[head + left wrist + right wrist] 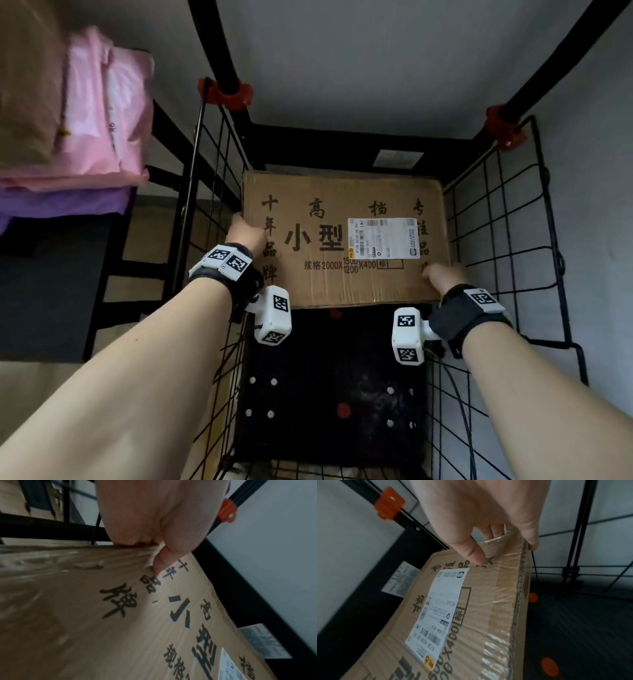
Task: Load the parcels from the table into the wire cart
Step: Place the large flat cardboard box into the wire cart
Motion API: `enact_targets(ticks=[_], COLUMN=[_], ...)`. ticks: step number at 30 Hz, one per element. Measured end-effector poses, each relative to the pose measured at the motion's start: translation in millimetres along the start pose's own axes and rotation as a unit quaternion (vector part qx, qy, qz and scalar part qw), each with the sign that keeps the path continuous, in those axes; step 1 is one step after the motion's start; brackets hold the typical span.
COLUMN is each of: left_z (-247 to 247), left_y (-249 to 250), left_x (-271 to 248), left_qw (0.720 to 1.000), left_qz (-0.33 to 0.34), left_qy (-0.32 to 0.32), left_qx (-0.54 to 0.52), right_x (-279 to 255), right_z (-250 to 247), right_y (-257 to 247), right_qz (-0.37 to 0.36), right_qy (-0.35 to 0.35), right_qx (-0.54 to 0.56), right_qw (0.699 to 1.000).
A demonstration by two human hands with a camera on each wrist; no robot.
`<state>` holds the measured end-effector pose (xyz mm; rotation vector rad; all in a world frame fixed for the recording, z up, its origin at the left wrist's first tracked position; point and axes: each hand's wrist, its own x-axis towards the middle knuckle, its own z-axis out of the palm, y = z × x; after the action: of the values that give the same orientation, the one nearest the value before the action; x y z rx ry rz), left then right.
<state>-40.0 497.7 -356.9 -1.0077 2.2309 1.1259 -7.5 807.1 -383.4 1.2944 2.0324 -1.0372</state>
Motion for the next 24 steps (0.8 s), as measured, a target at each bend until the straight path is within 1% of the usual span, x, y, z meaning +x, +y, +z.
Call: enact_targets(ticks=[3, 9, 14, 17, 22, 24], left_z=[16, 48, 80, 93, 103, 106], left_y=[-12, -35, -50, -56, -68, -69], left_x=[23, 66, 93, 100, 107, 108], left_qw=[0.999, 0.992, 0.996, 0.994, 0.997, 0.996], left_qz=[-0.016, -0.046, -0.037, -0.029, -0.010, -0.005], left_qy=[-0.004, -0.060, -0.075, -0.096, -0.078, -0.083], left_qx=[0.028, 0.101, 0.040, 0.048, 0.021, 0.023], right_x=[24, 71, 99, 112, 127, 132], right_z=[18, 43, 56, 61, 70, 70], right_y=[8, 31, 51, 62, 69, 69], right_qz=[0.002, 0.022, 0.049, 0.060, 0.051, 0.056], right_qy=[-0.013, -0.022, -0.034, -0.029, -0.054, -0.061], right_qx=[-0.023, -0.023, -0.059, -0.065, -0.102, -0.107], right_qw=[1.000, 0.999, 0.996, 0.996, 0.992, 0.991])
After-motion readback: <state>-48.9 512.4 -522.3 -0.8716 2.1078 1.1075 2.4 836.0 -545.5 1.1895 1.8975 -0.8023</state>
